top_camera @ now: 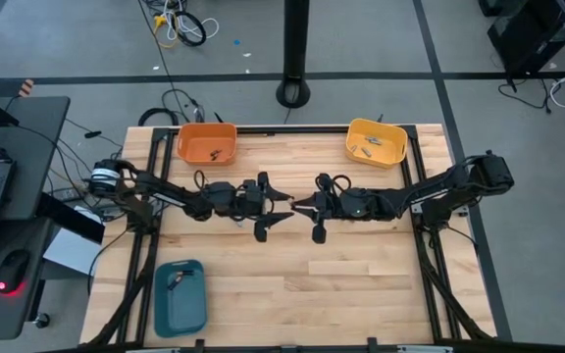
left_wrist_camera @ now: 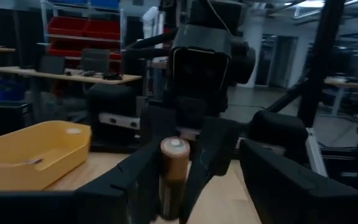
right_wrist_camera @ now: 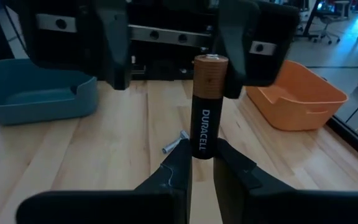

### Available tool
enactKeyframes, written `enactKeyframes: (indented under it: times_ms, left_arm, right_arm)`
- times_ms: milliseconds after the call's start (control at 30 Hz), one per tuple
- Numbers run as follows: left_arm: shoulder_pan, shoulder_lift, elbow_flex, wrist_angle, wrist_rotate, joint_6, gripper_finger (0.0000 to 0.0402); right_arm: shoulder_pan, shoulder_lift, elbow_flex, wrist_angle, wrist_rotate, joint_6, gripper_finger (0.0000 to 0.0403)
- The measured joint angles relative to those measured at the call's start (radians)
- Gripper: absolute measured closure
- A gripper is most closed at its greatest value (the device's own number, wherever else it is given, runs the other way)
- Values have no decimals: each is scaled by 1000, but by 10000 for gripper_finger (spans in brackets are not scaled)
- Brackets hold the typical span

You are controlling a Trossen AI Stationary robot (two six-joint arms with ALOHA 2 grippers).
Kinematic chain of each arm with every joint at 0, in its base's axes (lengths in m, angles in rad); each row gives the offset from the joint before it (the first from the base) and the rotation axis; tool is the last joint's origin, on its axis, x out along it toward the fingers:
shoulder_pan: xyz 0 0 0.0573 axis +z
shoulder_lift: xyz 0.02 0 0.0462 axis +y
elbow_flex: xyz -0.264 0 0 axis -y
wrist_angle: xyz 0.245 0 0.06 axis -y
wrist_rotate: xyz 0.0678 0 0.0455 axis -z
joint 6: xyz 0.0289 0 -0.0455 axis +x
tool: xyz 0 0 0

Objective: Sort batteries
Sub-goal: Put the big copper and black battery into the blue bin

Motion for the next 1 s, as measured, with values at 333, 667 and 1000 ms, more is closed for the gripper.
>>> enactKeyframes:
  times_ms: [333, 667, 1000]
  left_arm:
    - [1, 43, 40, 9, 23, 10, 245]
    - [3, 43, 40, 6, 22, 63, 345]
    - [10, 42, 40, 5, 30, 76, 345]
  right_arm:
    - [8, 0, 0, -1, -4, -26, 350]
    - [9, 0, 0, 0, -7, -21, 345]
    - [8, 0, 0, 5, 1, -20, 317]
